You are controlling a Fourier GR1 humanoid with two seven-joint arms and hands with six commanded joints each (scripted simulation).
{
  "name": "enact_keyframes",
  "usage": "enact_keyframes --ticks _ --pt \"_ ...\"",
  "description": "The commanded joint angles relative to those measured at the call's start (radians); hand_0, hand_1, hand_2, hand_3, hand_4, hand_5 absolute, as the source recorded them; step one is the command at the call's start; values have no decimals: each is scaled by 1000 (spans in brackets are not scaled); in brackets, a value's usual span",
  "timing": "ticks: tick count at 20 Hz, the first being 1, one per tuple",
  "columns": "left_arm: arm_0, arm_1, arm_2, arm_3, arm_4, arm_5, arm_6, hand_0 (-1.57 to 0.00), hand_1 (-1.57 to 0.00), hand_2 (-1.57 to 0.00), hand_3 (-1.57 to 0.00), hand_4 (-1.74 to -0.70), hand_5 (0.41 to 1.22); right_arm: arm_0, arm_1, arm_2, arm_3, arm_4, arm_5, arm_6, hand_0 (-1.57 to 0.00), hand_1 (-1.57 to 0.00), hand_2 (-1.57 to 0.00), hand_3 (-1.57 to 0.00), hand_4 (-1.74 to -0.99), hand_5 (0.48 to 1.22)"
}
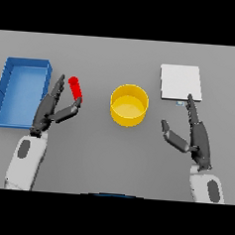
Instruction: Pick up the red beaker and tilt it to pour out 1 green nut into yellow bowl. Pick up the yellow bowl and place it on the metallic measuring scale.
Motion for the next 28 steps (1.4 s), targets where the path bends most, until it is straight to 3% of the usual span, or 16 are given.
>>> enact_keyframes --ticks 1,7,14,20,21,23,25,28 --pt "-34 -5 7 41 -5 10 -8 1 1 1 1 -1267 673 5 -9 -4 -2 -3 6 -5 1 1 1 1 -1274 635" --pt "-135 -16 25 171 -7 10 -28 1 1 1 1 -1298 689 -5 -1 -3 -5 -5 3 16 1 1 1 1 -1270 642" --pt "-249 -14 55 312 -12 21 -40 1 1 1 1 -1289 683 0 7 -9 12 -13 -2 4 1 1 1 1 -1265 638" --pt "-296 -45 82 389 9 32 -116 1 1 0 1 -1348 704 0 -11 -16 -4 -12 2 26 1 1 1 1 -1261 641" --pt "-300 -48 95 397 20 35 -126 1 -26 -67 -31 -1378 724 6 -14 -16 -8 -13 5 26 1 1 1 1 -1259 642" --pt "-327 -55 124 432 41 48 -131 -285 -328 -364 -292 -1449 783 10 -7 -8 -14 -6 2 16 1 1 1 1 -1258 644" --pt "-346 -50 129 450 29 73 -108 -662 -699 -733 -724 -1500 941 11 -1 -10 -4 1 -10 19 1 1 1 1 -1255 644" --pt "-359 -50 103 475 8 75 -126 -1106 -1125 -1142 -974 -1603 1078 6 -2 -7 -16 0 -8 21 1 1 1 1 -1252 644"
